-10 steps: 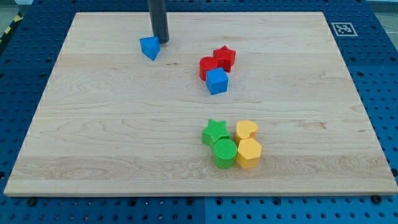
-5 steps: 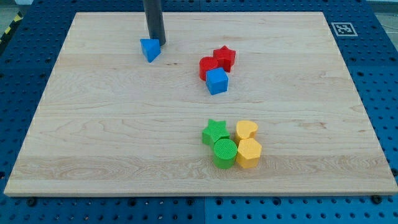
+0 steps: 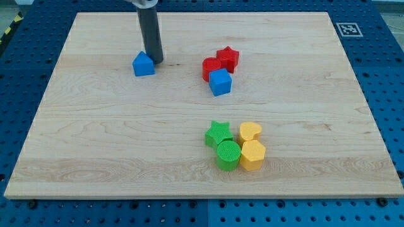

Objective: Place the blue triangle left to the red circle

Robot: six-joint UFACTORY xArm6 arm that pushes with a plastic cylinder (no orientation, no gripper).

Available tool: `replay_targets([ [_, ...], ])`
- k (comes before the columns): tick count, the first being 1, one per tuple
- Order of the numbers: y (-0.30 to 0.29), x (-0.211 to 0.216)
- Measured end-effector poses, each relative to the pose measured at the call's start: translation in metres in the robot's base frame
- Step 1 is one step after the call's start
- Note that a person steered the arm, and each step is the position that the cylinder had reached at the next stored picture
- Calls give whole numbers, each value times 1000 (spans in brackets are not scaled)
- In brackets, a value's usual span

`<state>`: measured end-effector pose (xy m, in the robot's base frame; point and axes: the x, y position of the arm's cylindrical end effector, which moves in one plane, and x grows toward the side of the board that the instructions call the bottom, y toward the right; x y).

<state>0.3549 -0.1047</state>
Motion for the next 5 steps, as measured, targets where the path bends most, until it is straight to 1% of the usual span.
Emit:
replay_targets([
  [1,-10,1],
  [2,-41,0],
  [3,-52,-2],
  [4,-71,-14],
  [5,-79,13],
])
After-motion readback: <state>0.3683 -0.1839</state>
